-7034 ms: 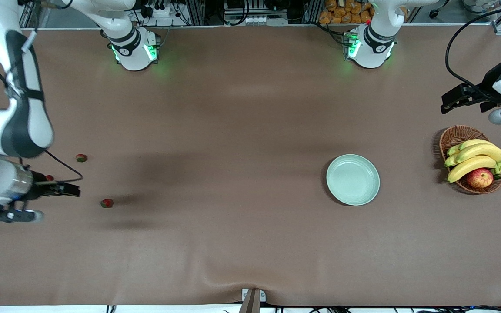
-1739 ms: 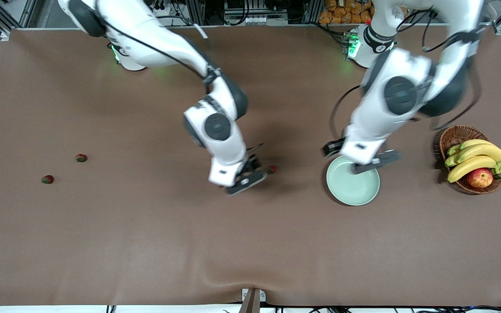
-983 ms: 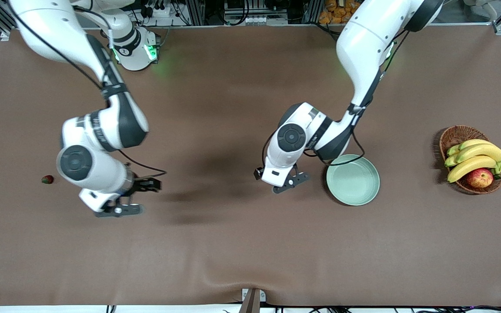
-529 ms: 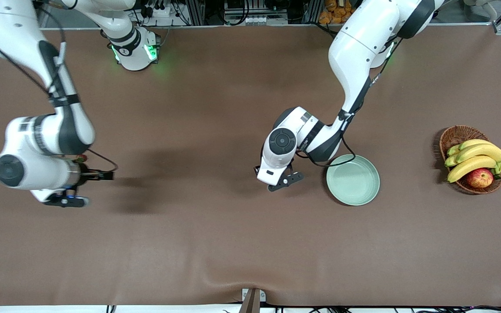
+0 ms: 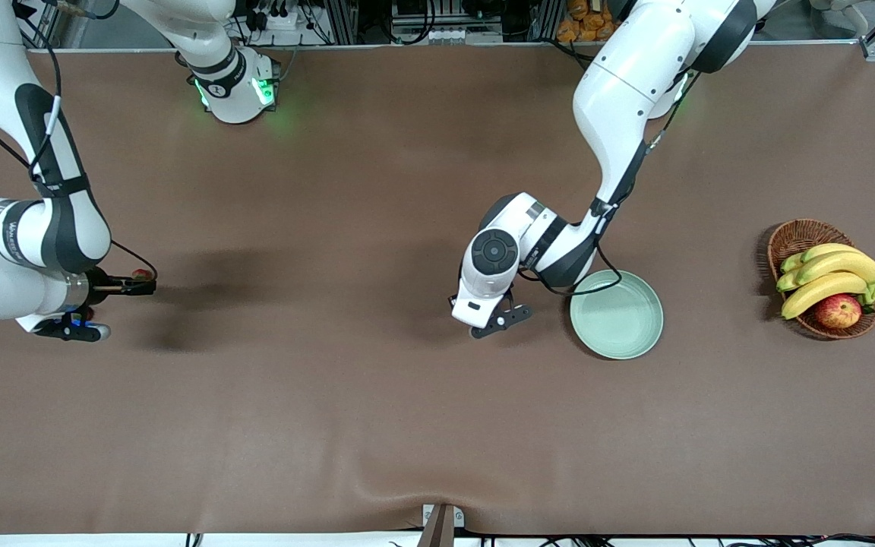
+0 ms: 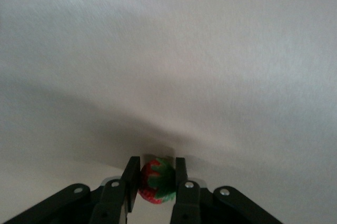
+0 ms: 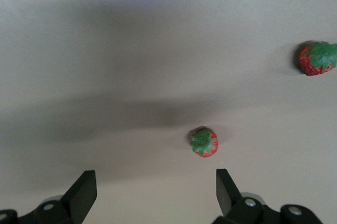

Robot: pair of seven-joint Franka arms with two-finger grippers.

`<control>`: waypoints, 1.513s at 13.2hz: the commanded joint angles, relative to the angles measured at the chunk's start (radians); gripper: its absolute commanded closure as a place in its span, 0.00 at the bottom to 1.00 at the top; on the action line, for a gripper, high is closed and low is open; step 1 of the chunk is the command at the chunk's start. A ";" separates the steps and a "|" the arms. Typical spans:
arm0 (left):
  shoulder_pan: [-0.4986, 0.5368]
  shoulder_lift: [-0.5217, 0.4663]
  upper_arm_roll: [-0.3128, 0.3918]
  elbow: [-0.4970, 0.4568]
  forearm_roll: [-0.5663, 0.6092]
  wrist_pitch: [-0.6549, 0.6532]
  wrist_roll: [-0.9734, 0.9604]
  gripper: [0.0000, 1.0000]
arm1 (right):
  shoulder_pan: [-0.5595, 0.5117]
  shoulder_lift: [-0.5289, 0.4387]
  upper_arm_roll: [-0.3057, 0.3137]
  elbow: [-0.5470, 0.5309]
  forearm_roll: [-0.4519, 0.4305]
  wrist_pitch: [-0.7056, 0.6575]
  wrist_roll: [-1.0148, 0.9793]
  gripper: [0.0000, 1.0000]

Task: Collect all strawberries into plate
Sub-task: 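Place the strawberry on the plate while the right gripper grasps another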

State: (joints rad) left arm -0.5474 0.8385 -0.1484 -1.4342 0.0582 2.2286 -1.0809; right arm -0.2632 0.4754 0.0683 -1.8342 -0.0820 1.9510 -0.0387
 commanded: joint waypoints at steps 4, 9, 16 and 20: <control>0.232 -0.211 -0.010 -0.034 0.006 -0.291 0.249 1.00 | -0.077 0.003 0.022 -0.152 -0.087 0.205 -0.078 0.00; 0.365 -0.194 -0.006 -0.141 0.089 -0.267 0.392 1.00 | -0.097 0.003 0.022 -0.252 -0.140 0.339 -0.141 0.00; 0.391 -0.243 -0.005 -0.203 0.107 -0.236 0.374 0.00 | -0.125 0.002 0.024 -0.261 -0.140 0.339 -0.162 0.40; 0.392 -0.381 0.000 -0.171 0.107 -0.257 0.389 0.00 | -0.128 0.002 0.024 -0.258 -0.139 0.339 -0.161 1.00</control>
State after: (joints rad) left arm -0.1559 0.5418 -0.1469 -1.5967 0.1383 1.9969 -0.6893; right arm -0.3625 0.5030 0.0695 -2.0624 -0.1944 2.2737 -0.1922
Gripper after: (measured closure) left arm 0.066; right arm 0.458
